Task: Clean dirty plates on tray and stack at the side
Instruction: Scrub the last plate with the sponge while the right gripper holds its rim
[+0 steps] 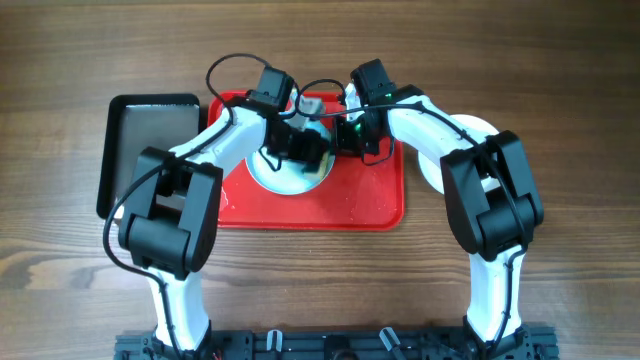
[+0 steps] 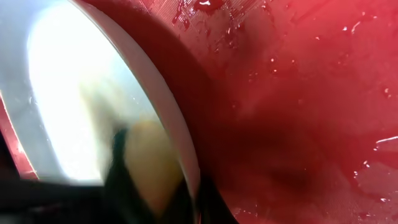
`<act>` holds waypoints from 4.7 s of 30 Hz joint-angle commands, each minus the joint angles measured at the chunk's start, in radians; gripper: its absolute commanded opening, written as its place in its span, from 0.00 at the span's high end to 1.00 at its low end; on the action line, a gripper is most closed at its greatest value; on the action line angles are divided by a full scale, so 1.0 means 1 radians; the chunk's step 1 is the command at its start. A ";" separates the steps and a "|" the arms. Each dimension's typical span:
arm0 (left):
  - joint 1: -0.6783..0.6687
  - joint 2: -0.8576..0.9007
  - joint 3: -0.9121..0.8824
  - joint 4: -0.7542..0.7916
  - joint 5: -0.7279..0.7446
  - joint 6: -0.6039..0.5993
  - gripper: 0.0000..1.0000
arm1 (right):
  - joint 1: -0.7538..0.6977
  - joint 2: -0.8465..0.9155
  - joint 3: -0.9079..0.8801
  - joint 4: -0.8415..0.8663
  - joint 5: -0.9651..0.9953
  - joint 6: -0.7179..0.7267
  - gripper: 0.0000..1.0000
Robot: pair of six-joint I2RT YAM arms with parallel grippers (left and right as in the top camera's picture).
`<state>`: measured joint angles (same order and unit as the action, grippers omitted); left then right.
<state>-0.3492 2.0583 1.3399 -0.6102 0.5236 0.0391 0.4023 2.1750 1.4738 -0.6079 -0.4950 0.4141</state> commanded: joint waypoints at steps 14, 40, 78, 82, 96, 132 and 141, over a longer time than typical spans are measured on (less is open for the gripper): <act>-0.008 0.016 -0.001 -0.143 -1.011 -0.557 0.96 | 0.016 0.029 -0.023 -0.010 0.008 0.005 0.96; -0.049 0.063 0.002 0.024 -0.409 -0.370 0.96 | 0.036 0.029 -0.023 -0.018 -0.026 0.005 0.96; 0.011 0.063 0.085 -0.044 -0.307 -0.370 0.96 | 0.029 0.029 -0.023 0.010 -0.102 0.004 0.95; 0.008 0.063 0.085 -0.059 -0.795 -0.568 0.96 | 0.029 0.029 -0.023 0.009 -0.101 0.004 0.96; 0.008 0.063 0.085 -0.436 -0.166 -0.215 0.96 | 0.029 0.029 -0.023 0.011 -0.101 0.004 0.95; 0.065 0.063 0.085 -0.253 -0.324 -0.277 0.96 | 0.021 0.029 -0.023 0.013 -0.097 -0.008 0.96; -0.026 0.064 0.085 -0.106 -0.045 -0.227 0.96 | 0.021 0.029 -0.023 0.013 -0.097 -0.012 0.96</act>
<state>-0.3130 2.0956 1.4460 -0.6800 0.3408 -0.2623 0.4191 2.1883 1.4670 -0.5968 -0.5865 0.4137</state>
